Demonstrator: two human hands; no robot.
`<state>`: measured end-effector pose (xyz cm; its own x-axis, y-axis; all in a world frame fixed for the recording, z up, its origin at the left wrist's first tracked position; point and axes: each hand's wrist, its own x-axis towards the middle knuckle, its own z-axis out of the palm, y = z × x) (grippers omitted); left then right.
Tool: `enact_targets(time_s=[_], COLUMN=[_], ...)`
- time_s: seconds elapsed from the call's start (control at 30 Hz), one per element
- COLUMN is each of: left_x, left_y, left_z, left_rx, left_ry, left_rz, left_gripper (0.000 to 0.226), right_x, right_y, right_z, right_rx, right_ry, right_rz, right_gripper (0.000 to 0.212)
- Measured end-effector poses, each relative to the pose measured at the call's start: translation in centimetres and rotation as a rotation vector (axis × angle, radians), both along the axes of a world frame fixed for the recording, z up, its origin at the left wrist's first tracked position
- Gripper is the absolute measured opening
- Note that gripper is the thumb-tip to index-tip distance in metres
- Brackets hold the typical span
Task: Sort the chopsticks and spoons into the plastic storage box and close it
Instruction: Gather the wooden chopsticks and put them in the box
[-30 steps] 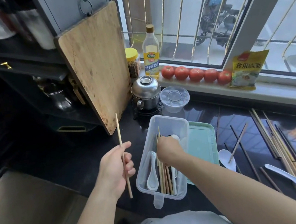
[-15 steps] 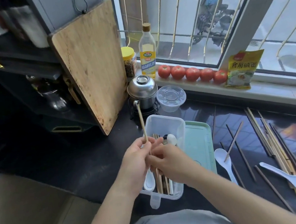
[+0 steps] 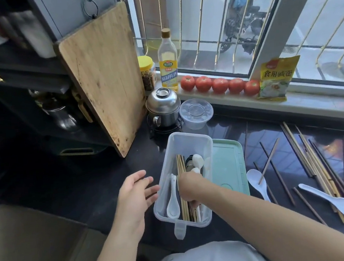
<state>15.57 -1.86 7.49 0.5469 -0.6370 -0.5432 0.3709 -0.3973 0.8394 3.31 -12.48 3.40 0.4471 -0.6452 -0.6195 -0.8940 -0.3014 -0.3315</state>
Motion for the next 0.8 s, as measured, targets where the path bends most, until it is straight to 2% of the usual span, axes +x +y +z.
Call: enact_targets(time_s=[0.1,0.17,0.23,0.33,0.47,0.57,0.63,0.73,0.8], left_x=[-0.3,-1.2,-2.8,-7.0,-15.4,-21.6,-25.1,-29.2,-30.5], left_y=[0.4,0.1,-0.7,-2.7,-4.3,-4.3,-4.0,-3.4,-3.5], left_z=[0.4,0.6,0.9,1.0,-0.9,-4.0,-5.5,-5.7,-5.5], left_rx=[0.002,0.012,0.005,0.014,0.081,0.188,0.264,0.334,0.356], left_ry=[-0.018,-0.032,-0.023,-0.014,-0.016,-0.082,-0.136,-0.189,-0.221], left_rz=[-0.043,-0.102,-0.186,-0.396,-0.807,-1.155,-1.288,-1.363,-1.369], left_gripper=[0.023,0.022,0.022,0.023,0.025,0.021,0.017,0.016,0.017], right_x=[-0.3,-1.4,-4.0,-11.6,-24.8,-31.8,-35.0,-38.0,-39.4], right_y=[0.5,0.6,0.2,-1.1,0.0,3.7,6.6,10.6,10.9], right_z=[0.9,1.7,2.4,2.1,-2.0,-5.4,-6.8,-7.5,-7.7], right_rx=[-0.047,-0.073,-0.071,-0.096,-0.199,-0.177,-0.131,-0.054,-0.118], right_ry=[-0.036,-0.137,-0.294,-0.458,-0.359,-0.289,-0.262,-0.199,-0.142], right_rz=[0.003,-0.061,-0.200,-0.545,-0.953,-1.139,-1.163,-1.100,-1.071], right_gripper=[0.023,0.026,0.032,0.027,0.024,0.022,0.022,0.020,0.020])
